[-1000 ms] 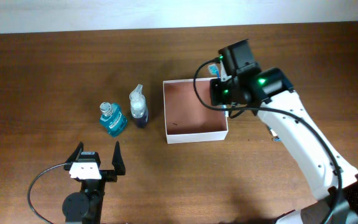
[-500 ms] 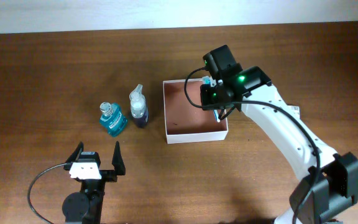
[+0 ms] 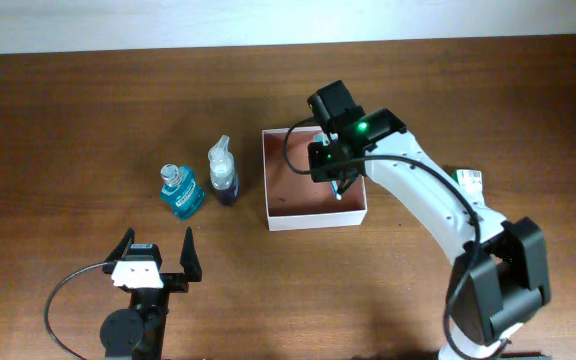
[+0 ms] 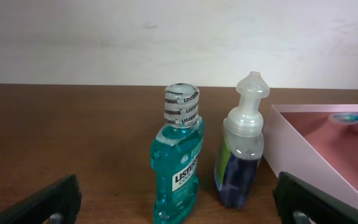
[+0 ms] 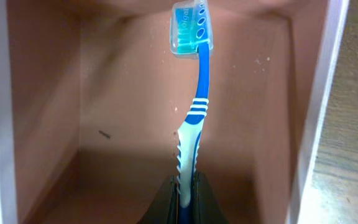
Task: Pack container
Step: 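Carry the toothbrush left into the box and release it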
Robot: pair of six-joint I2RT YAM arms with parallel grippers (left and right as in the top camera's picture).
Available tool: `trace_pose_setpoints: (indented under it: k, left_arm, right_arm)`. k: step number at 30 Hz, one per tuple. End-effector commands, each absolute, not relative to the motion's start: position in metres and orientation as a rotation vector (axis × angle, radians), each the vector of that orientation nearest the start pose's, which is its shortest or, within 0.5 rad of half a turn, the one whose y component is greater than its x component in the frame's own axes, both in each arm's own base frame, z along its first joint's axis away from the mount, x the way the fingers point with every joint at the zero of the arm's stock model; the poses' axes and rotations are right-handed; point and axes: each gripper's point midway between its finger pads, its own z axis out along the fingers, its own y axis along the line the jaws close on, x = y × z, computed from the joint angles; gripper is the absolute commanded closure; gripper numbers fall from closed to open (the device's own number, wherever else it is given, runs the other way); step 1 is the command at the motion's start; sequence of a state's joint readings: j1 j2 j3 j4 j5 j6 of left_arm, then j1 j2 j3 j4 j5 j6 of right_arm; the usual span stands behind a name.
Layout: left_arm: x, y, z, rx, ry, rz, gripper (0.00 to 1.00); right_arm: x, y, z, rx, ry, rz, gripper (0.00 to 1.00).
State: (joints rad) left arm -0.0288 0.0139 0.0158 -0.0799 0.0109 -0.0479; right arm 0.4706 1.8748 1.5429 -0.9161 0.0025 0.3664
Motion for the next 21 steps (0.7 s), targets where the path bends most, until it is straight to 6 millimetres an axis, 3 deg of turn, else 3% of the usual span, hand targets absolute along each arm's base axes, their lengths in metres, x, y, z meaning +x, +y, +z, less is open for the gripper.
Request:
trace_pose_setpoints:
  k: [1,14,21]
  left_arm:
    - [0.246,-0.011,0.157,0.011,1.649,-0.067,0.01]
    - [0.246,-0.011,0.157,0.011,1.649,-0.067,0.01]
    - [0.246,-0.011,0.157,0.011,1.649,-0.067,0.01]
  right_arm:
    - [0.387,0.196,0.097,-0.148,2.840,0.153,0.96]
    - [0.399,0.193,0.064,-0.290,2.845,0.049,0.96]
    - [0.400,0.194,0.062,-0.291,2.845,0.046,0.95]
